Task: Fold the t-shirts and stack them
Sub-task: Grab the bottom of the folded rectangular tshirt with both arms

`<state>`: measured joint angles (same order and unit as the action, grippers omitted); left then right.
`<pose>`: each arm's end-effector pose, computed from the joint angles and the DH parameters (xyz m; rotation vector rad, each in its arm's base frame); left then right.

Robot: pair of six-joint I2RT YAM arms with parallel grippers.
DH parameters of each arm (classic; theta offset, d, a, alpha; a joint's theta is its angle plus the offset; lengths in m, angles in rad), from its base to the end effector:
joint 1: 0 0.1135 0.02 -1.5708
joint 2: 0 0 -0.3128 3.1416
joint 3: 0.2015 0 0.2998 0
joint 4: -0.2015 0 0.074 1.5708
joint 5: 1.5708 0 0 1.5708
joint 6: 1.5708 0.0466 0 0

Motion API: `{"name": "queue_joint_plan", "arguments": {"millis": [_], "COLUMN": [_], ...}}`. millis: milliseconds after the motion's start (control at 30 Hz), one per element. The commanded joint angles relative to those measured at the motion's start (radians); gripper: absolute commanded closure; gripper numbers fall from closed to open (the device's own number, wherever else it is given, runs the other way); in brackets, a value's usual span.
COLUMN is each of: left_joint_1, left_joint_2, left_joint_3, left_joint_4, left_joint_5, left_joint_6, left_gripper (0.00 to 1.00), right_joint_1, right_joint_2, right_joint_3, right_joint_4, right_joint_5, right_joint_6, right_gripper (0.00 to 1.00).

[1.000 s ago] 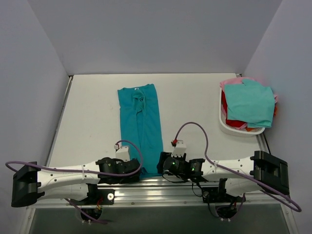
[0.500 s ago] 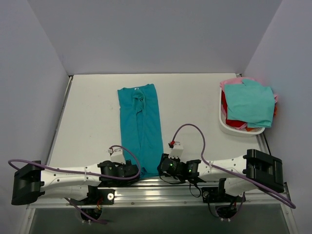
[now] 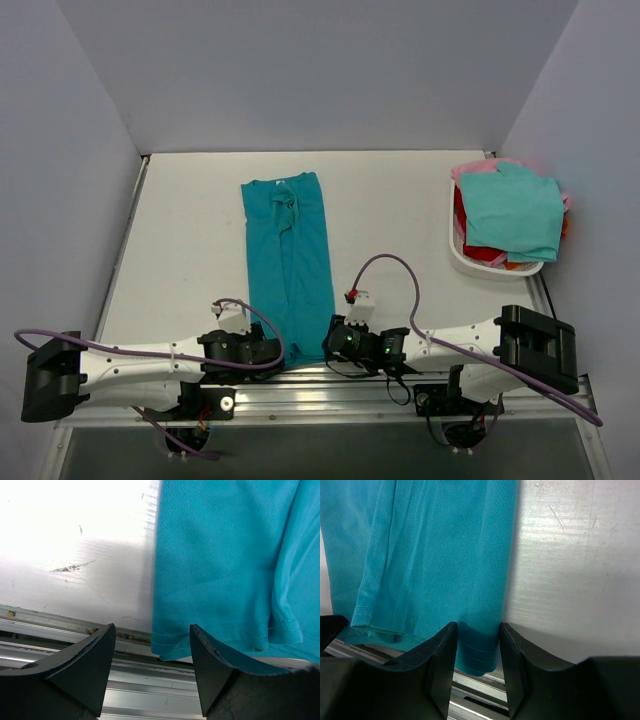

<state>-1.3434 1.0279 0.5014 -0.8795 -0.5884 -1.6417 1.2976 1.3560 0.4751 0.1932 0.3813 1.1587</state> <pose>0.0615 -0.1510 0.1744 -0.4401 2.5014 -0.1489 0.0915 0.2622 0.1563 0.0509 2.3629 0.8952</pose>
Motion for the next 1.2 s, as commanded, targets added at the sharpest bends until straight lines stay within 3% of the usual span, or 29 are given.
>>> {"name": "queue_joint_plan", "arguments": {"millis": [0,400,633,967,1167], "left_joint_1": [-0.005,-0.007,-0.007,-0.007,-0.005], "left_joint_2": [-0.002,0.161,0.190,0.169,0.118], "left_joint_3": [0.002,-0.057,-0.055,-0.050,-0.086], "left_joint_4": [-0.033,0.207,0.241,0.182,0.171], "left_joint_5": [-0.033,0.035,0.035,-0.007,-0.030], "left_joint_6": [-0.092,-0.072,-0.064,-0.075,-0.092], "left_gripper": [0.31,0.39,0.44,0.67,0.75], "right_joint_1": [0.006,0.002,-0.003,-0.009,-0.012], "right_joint_2": [0.023,0.072,0.071,0.089,0.097], "right_joint_3": [0.019,0.022,0.016,0.020,0.022], "right_joint_4": [-0.040,-0.009,-0.003,0.005,0.002], "right_joint_5": [0.041,0.028,0.027,0.024,0.030], "right_joint_6": [-0.005,-0.017,-0.022,-0.031,-0.033], "right_gripper": [0.65,0.79,0.90,0.98,1.00]}}
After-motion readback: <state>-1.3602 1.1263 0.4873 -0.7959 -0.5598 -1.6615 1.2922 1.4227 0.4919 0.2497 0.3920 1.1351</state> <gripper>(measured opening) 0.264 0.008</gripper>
